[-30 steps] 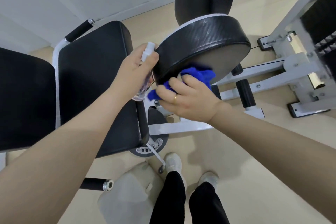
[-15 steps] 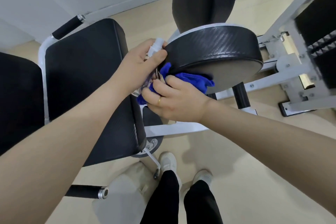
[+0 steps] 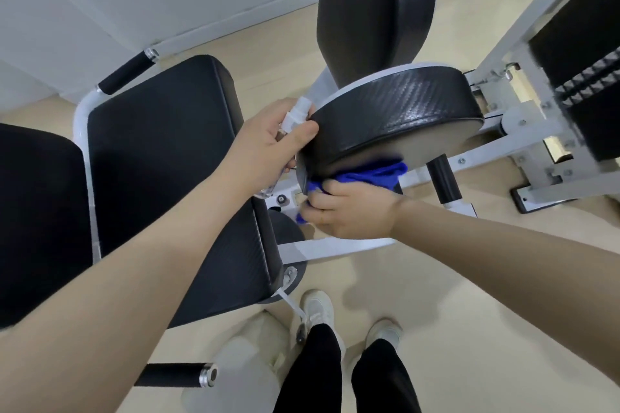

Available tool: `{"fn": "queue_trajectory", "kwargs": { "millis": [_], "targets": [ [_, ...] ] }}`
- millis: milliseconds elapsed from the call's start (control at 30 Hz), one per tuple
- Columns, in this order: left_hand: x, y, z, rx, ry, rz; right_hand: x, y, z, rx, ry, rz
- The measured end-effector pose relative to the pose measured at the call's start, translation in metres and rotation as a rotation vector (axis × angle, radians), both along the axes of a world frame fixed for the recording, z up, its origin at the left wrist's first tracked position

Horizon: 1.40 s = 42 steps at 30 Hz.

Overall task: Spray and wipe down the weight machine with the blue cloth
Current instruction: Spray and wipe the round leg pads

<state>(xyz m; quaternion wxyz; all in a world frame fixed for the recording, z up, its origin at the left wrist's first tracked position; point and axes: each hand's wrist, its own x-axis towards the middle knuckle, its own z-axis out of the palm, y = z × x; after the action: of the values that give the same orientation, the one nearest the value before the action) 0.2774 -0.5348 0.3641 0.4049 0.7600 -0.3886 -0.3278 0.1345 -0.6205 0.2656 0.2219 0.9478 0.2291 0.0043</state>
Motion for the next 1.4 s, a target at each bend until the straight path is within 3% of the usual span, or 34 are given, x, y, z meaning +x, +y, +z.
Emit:
{"fn": "queue_trajectory", "kwargs": {
  "millis": [67, 133, 167, 267, 333, 400, 467, 567, 733, 800, 900, 1033, 1100, 1267, 1400],
  "targets": [
    [0.001, 0.0, -0.003, 0.006, -0.023, -0.01, -0.008, -0.009, -0.013, -0.101, 0.155, 0.001],
    [0.002, 0.0, -0.004, -0.005, -0.059, -0.019, -0.009, -0.002, -0.009, -0.086, 0.138, -0.023],
    [0.003, 0.0, -0.005, -0.007, -0.083, -0.032, -0.005, 0.005, -0.003, -0.029, 0.092, -0.015],
    [0.003, 0.001, -0.006, -0.023, -0.043, -0.033, 0.018, 0.02, 0.038, 0.245, -0.309, -0.039],
    [0.005, 0.0, -0.004, -0.032, 0.001, -0.01, 0.019, 0.01, 0.048, 0.249, -0.451, -0.047],
    [0.005, -0.003, 0.0, -0.007, 0.024, -0.019, -0.004, -0.013, 0.037, 0.048, -0.304, -0.036],
    [0.003, -0.012, 0.0, 0.019, 0.021, -0.031, -0.038, -0.035, 0.021, -0.139, 0.009, -0.073],
    [-0.001, -0.024, -0.001, 0.017, -0.062, -0.023, -0.064, -0.05, 0.012, -0.247, 0.251, -0.198],
    [-0.008, -0.041, 0.002, 0.057, -0.111, 0.015, -0.001, -0.015, 0.043, -0.062, 0.068, -0.107],
    [-0.009, -0.049, 0.004, 0.098, -0.178, 0.006, 0.015, -0.01, 0.048, 0.009, 0.154, -0.101],
    [-0.012, -0.064, 0.005, 0.134, -0.144, 0.029, -0.012, -0.02, 0.038, -0.244, 0.31, -0.057],
    [-0.011, -0.079, 0.005, 0.168, -0.134, -0.003, -0.06, -0.03, 0.034, -0.289, 0.668, 0.002],
    [-0.011, -0.078, 0.0, 0.161, -0.107, 0.023, -0.057, -0.027, 0.04, -0.279, 0.662, -0.005],
    [-0.019, -0.079, 0.002, 0.162, -0.031, 0.095, -0.04, -0.024, 0.066, -0.216, 0.409, -0.04],
    [-0.028, -0.089, 0.021, 0.319, -0.134, 0.068, -0.078, -0.025, 0.079, -0.336, 0.652, 0.103]
  ]
}}
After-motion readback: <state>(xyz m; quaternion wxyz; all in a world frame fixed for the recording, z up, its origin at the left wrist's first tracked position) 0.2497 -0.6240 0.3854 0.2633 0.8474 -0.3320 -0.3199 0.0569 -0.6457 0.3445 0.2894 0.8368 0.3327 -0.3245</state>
